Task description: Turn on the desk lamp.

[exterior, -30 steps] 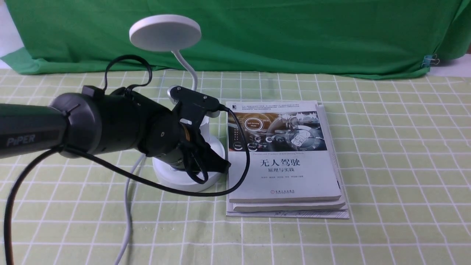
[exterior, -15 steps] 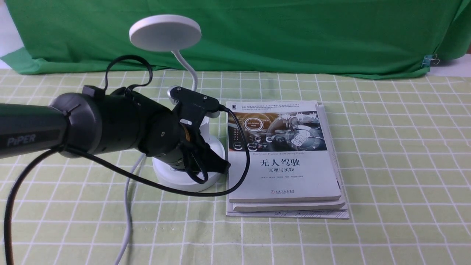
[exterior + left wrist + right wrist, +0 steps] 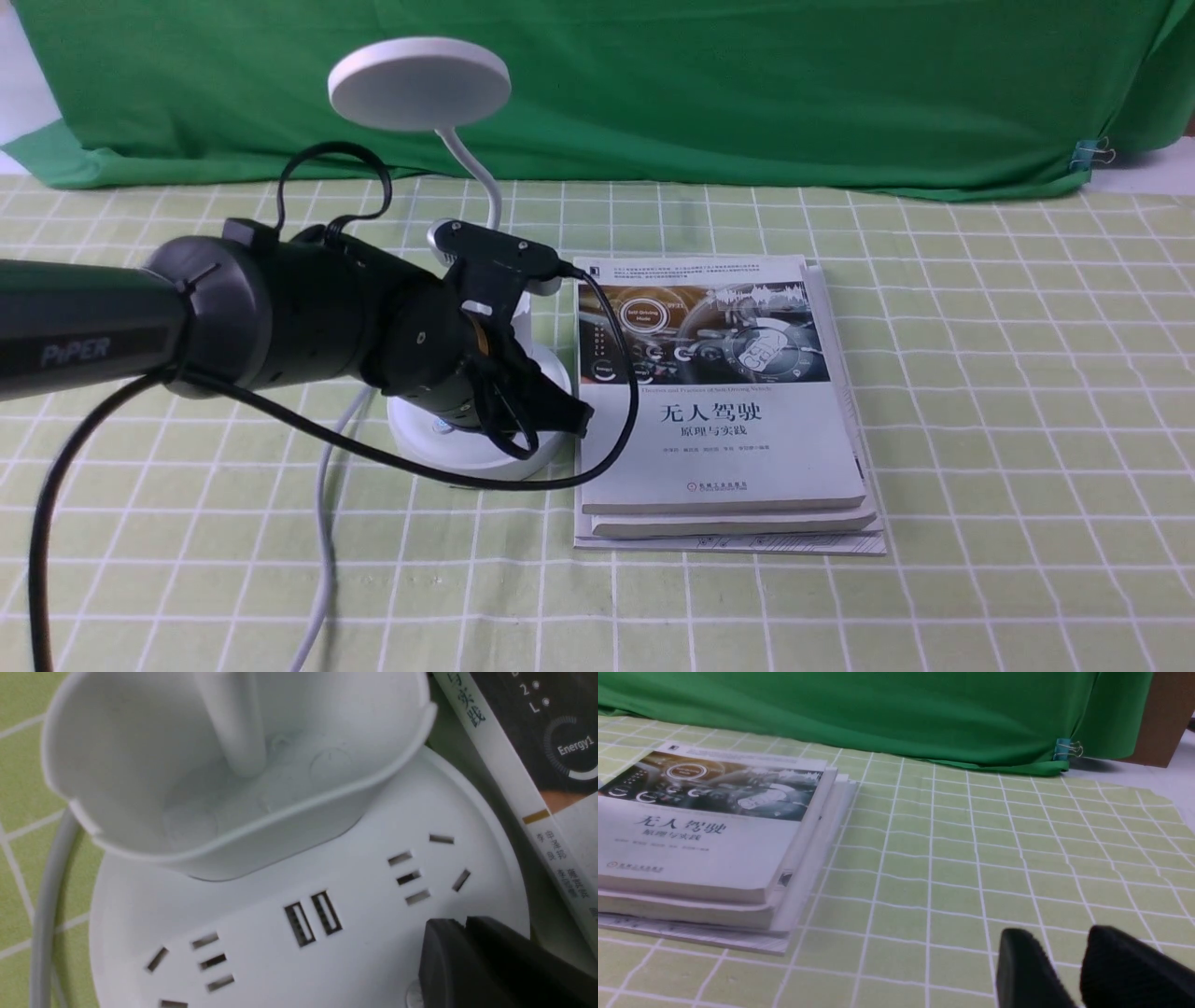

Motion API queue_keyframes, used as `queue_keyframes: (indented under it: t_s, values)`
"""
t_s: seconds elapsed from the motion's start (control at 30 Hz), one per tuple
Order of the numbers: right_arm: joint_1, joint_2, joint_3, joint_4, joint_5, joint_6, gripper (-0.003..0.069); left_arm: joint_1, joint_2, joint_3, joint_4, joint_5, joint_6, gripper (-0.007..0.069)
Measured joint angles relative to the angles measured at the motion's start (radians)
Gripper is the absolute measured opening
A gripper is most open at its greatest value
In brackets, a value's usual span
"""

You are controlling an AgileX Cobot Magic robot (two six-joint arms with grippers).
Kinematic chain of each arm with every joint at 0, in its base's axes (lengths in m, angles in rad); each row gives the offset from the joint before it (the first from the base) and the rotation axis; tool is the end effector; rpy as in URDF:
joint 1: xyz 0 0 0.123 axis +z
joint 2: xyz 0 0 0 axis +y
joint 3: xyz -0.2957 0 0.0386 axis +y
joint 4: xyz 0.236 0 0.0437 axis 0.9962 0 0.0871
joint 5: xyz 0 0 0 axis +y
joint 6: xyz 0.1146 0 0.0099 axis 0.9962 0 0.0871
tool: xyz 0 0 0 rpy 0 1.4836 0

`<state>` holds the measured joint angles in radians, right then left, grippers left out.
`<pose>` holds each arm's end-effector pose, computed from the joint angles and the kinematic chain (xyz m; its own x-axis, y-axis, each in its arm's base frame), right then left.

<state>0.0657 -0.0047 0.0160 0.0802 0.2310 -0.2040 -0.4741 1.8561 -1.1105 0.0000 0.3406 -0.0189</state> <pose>0.0540 0.0057 0.1834 -0.1417 -0.1352 -0.9806 -0.1023 0.9873 -0.1213 0.3429 -0.1760 0.1711 -0.7567 0.3670 -0.5410 0.4423 0.8968 -0.0102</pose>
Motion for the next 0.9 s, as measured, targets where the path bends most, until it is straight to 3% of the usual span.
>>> queue_keyframes:
  t_s: [0.57,0.77,0.9]
  values:
    - [0.0,0.0,0.0,0.0,0.0,0.0,0.0245,0.0,-0.181,0.02,0.052,0.053,-0.032,0.0019]
    - [0.0,0.0,0.0,0.0,0.0,0.0,0.0245,0.0,-0.295,0.201,0.052,0.013,-0.04,0.0019]
    - [0.0,0.0,0.0,0.0,0.0,0.0,0.0245,0.0,-0.536,0.445,0.035,-0.039,-0.079,0.0019]
